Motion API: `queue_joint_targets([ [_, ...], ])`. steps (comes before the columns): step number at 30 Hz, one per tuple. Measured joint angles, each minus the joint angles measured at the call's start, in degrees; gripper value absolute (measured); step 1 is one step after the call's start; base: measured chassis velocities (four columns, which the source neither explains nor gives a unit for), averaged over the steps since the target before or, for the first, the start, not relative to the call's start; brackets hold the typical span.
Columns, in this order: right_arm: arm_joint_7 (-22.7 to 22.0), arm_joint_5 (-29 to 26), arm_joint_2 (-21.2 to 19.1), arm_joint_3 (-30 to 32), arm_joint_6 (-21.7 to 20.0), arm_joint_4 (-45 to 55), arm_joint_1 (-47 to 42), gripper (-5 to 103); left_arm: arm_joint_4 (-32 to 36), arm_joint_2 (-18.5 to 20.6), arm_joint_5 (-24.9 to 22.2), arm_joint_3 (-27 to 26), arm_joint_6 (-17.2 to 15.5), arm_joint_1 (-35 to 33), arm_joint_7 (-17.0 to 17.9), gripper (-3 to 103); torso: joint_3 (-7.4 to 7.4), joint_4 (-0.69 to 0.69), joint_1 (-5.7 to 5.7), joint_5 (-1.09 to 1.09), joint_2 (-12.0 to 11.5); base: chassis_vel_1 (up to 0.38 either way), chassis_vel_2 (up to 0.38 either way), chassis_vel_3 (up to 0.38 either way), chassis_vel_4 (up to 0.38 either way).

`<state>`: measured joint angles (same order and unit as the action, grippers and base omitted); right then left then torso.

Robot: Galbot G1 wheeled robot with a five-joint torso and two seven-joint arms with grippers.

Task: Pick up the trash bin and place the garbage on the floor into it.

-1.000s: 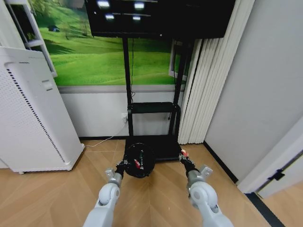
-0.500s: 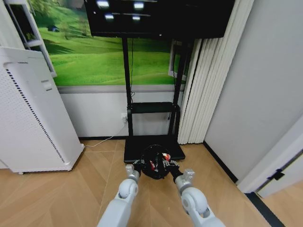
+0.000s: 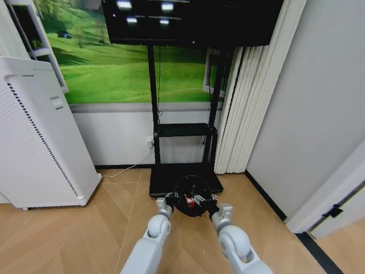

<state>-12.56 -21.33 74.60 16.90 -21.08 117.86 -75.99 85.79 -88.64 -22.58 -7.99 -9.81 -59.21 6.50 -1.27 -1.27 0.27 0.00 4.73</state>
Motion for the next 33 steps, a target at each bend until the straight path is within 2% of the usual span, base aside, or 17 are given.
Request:
queue_joint_targets([
  [1,-0.9,0.1,0.1,0.3,0.0,0.8,-0.3,94,0.2,0.1,0.2,-0.3,0.0,-0.2,-0.1,3,0.0,0.01,0.0,0.0,0.0,0.0,0.0,0.0,0.0],
  [4,-2.8,0.6,0.2,1.8,-0.5,3.2,-1.5,99,1.1,0.8,0.4,-1.3,0.1,-0.7,-0.2,3,0.0,0.0,0.0,-0.01,0.0,0.0,0.0,0.0,0.0],
  [14,-5.4,8.5,1.7,4.8,0.3,5.3,-7.0,100,5.3,4.6,-1.4,-6.0,-0.2,-2.1,-0.2,3,0.01,0.0,0.0,0.0,0.0,0.0,0.0,0.0,0.0],
  [26,-6.3,9.2,2.4,4.0,0.5,5.8,-9.3,100,7.7,5.8,-2.1,-8.4,-0.5,-3.6,0.0,3,0.0,0.0,0.0,0.0,0.0,0.053,0.01,-0.054,-0.017],
  [33,-6.6,9.1,2.3,4.0,0.6,5.9,-9.8,100,8.7,5.8,-1.9,-9.1,-0.5,-4.7,-0.1,3,0.0,0.01,0.0,0.01,0.0,0.335,0.06,-0.305,-0.051],
])
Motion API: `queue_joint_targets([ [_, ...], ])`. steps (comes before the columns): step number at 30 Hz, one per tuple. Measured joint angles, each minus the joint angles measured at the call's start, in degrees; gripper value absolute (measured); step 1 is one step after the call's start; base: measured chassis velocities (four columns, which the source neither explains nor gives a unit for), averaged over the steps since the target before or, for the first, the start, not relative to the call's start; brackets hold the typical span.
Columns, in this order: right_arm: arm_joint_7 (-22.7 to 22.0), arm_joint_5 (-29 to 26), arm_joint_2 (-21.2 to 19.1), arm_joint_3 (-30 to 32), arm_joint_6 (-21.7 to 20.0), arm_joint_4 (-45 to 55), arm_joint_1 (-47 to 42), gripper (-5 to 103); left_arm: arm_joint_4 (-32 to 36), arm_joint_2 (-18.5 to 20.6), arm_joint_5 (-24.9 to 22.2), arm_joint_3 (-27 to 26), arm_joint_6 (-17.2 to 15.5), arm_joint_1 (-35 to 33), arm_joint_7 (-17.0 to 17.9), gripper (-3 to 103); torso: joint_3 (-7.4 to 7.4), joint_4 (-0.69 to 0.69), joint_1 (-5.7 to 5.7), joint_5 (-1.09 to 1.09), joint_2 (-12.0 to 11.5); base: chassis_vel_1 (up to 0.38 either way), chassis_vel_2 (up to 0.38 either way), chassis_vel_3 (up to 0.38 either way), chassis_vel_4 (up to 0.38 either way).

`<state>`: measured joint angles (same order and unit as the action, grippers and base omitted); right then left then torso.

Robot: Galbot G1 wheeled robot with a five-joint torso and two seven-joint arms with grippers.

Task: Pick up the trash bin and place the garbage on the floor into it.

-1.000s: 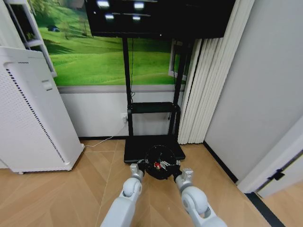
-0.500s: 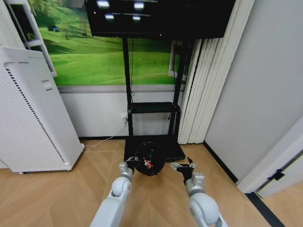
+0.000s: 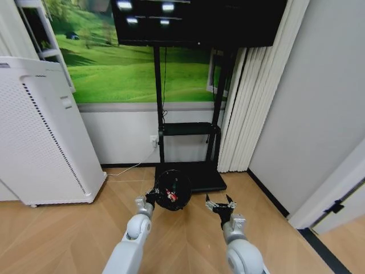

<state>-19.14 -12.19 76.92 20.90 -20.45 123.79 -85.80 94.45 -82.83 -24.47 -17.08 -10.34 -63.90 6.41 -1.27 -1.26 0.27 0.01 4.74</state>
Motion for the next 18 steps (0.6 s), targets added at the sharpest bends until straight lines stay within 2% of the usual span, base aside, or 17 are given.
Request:
queue_joint_targets([
  [8,-0.1,0.0,-0.2,0.3,0.1,0.3,-0.5,100,0.6,-0.1,0.2,-0.1,0.1,-0.7,0.0,3,0.01,0.0,-0.01,-0.03,0.0,0.421,0.087,-0.423,-0.082],
  [15,0.3,-1.0,-0.2,0.3,0.6,0.7,-1.8,100,1.0,-0.2,0.4,-0.5,0.2,-1.3,-0.1,3,0.02,0.0,-0.01,0.0,0.0,0.465,0.16,-0.458,-0.177],
  [16,0.3,-1.1,-0.1,0.2,0.9,0.8,-2.1,100,1.2,-0.2,0.5,-0.5,0.3,-1.4,-0.1,3,0.01,0.01,-0.01,-0.06,0.0,0.314,0.188,-0.414,-0.178],
  [18,0.3,-1.1,-0.1,0.2,0.9,0.8,-2.2,100,1.2,-0.2,0.5,-0.5,0.3,-1.6,-0.2,3,0.01,-0.01,-0.01,-0.02,0.0,0.314,0.128,-0.242,-0.178],
])
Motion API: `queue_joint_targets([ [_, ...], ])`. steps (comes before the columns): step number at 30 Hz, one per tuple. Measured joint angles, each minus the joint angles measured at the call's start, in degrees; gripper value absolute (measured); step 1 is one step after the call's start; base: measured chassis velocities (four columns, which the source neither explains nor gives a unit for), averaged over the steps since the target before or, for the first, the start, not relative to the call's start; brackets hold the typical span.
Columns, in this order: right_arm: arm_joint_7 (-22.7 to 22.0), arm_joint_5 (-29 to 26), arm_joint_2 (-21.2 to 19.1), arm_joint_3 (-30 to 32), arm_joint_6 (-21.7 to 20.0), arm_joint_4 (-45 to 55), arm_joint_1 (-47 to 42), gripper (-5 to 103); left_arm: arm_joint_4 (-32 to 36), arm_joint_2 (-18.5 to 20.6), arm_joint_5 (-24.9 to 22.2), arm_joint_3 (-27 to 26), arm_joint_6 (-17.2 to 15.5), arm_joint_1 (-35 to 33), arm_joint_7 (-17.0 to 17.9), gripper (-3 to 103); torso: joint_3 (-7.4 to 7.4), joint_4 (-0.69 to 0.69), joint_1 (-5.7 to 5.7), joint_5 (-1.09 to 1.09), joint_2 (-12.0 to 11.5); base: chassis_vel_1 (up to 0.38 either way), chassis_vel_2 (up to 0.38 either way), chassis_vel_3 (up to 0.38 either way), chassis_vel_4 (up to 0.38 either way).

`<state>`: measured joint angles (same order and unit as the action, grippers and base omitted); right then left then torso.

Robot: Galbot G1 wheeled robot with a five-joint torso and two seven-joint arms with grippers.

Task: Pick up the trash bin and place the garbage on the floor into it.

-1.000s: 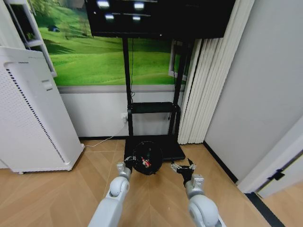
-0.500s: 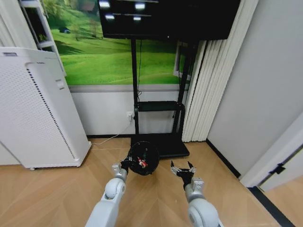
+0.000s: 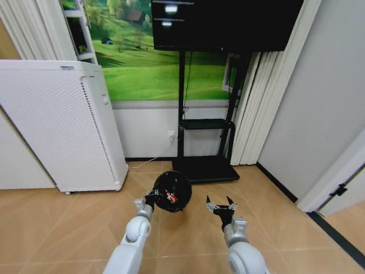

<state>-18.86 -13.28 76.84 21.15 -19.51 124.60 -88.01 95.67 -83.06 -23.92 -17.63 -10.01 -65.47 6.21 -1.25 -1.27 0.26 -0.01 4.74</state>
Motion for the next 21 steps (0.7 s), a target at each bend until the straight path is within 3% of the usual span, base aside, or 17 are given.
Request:
queue_joint_targets([
  [7,0.0,0.5,0.2,0.2,1.6,0.0,-0.9,100,0.6,0.1,0.1,-0.2,0.1,-0.5,0.0,3,-0.02,-0.01,0.02,0.02,0.0,0.049,0.01,-0.055,0.01],
  [14,0.0,1.2,0.4,0.3,2.6,0.0,-1.8,100,0.9,0.1,0.1,-0.1,0.1,-0.8,-0.2,3,-0.02,-0.02,0.02,0.02,0.0,0.034,-0.21,-0.061,0.196],
  [21,0.0,1.6,0.5,0.2,2.7,0.0,-1.9,100,0.9,0.0,0.1,-0.4,0.2,-0.8,-0.5,3,0.0,0.0,0.01,-0.02,0.0,0.255,-0.228,-0.26,0.24],
])
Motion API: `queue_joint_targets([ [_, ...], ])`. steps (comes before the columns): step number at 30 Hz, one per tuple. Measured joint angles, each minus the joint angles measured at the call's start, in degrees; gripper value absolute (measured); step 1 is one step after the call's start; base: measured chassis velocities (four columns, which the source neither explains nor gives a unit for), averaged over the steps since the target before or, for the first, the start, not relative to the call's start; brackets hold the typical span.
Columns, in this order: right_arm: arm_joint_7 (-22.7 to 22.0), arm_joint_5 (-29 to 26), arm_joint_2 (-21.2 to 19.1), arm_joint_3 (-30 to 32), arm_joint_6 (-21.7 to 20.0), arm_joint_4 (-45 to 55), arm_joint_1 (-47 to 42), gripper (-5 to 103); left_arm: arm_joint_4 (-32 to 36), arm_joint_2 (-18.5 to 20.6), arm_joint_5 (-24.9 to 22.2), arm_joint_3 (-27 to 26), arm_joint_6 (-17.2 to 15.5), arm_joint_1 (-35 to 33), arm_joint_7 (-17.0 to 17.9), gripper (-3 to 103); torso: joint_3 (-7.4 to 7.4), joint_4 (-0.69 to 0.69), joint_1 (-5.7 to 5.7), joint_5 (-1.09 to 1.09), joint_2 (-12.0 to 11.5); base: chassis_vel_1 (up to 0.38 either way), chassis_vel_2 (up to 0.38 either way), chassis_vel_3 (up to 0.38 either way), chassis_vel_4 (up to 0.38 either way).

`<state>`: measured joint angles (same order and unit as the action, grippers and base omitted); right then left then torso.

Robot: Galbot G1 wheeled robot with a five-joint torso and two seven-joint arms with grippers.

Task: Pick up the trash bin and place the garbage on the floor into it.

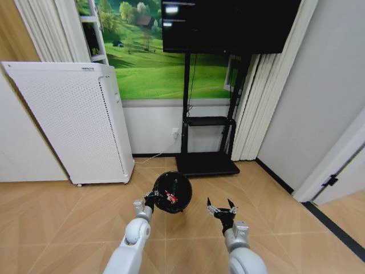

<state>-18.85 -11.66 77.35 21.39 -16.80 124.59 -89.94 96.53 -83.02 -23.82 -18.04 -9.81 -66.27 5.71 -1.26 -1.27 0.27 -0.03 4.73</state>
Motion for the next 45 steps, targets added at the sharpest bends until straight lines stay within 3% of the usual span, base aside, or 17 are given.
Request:
queue_joint_targets([
  [11,0.2,0.4,0.2,-0.5,-0.1,-0.1,0.2,100,-0.1,-0.3,-0.1,-0.7,0.1,-0.2,-0.4,3,-0.01,-0.02,0.0,0.02,0.0,0.283,-0.261,-0.27,0.271],
  [14,1.2,0.0,0.5,-0.6,0.7,-0.9,0.4,100,-0.9,-1.5,0.8,-2.8,-0.1,-1.2,3.6,3,0.01,-0.01,-0.02,0.04,0.0,0.152,-0.163,-0.151,0.163],
  [18,1.2,-0.1,0.6,-0.4,0.8,-1.3,0.5,100,-1.2,-2.2,1.3,-5.0,-0.3,-1.9,5.6,3,0.0,-0.01,-0.02,0.01,0.0,0.055,-0.069,-0.088,0.055],
  [20,1.1,-0.4,0.5,-0.1,0.8,-1.9,0.6,100,-0.5,-2.5,0.8,-7.9,-2.1,-3.0,9.8,3,-0.02,0.01,0.0,0.01,0.0,-0.005,0.028,0.02,-0.021],
  [21,1.1,-0.4,0.5,-0.1,0.8,-1.9,0.6,100,-0.5,-2.5,0.8,-7.9,-2.1,-3.0,9.8,3,-0.02,0.01,0.0,0.01,0.0,-0.01,0.056,0.04,-0.042],
  [23,1.1,-0.9,0.6,0.1,0.9,-2.5,0.8,100,1.5,-3.0,-3.8,-11.6,-4.6,-4.0,13.8,3,-0.03,0.02,0.01,0.03,0.0,-0.036,0.056,0.056,-0.059],
  [24,1.1,-0.9,0.6,0.1,0.9,-2.5,0.8,100,1.5,-3.0,-3.8,-11.6,-4.6,-4.0,13.8,3,-0.03,0.02,0.01,0.03,0.0,-0.026,0.056,0.052,-0.048],
  [26,1.0,-0.9,0.7,0.0,1.0,-3.2,1.0,100,2.3,-3.4,-9.8,-14.7,-6.1,-3.6,18.0,3,-0.02,0.01,0.01,0.02,0.0,-0.013,0.026,0.026,-0.003],
  [27,1.0,-0.9,0.7,0.0,1.0,-3.2,1.0,100,2.3,-3.4,-9.8,-14.7,-6.1,-3.6,18.0,3,-0.02,0.01,0.01,0.02,0.0,0.0,0.0,0.0,0.0],
  [31,0.9,-1.0,0.8,-0.3,1.1,-3.8,1.6,100,2.8,-3.7,-24.4,-19.9,-7.0,-1.0,29.9,3,-0.01,-0.01,0.0,0.03,0.0,0.0,0.0,0.0,0.0],
  [33,0.9,-1.0,0.8,-0.4,1.1,-3.9,1.7,100,2.8,-3.7,-25.9,-20.4,-7.1,-0.6,31.9,3,-0.01,-0.01,0.0,0.02,0.0,0.0,0.0,0.0,0.0],
  [34,0.8,-1.0,0.8,-0.4,1.1,-4.1,1.9,100,2.4,-3.6,-29.5,-21.6,-6.9,0.4,36.6,3,-0.01,-0.01,0.01,0.01,0.0,0.0,0.0,0.0,0.0],
  [36,0.7,-1.3,0.6,-0.4,1.0,-4.5,2.4,100,0.8,-2.9,-33.3,-23.0,-5.9,2.0,42.9,3,-0.01,0.0,0.01,0.02,0.0,0.0,0.0,0.0,0.0],
  [45,0.1,-2.1,0.4,-0.2,1.0,-6.2,3.9,100,-4.2,-1.9,-34.1,-24.1,-5.0,5.9,50.9,3,-0.02,0.0,0.01,0.02,0.0,0.0,0.0,0.0,0.0],
])
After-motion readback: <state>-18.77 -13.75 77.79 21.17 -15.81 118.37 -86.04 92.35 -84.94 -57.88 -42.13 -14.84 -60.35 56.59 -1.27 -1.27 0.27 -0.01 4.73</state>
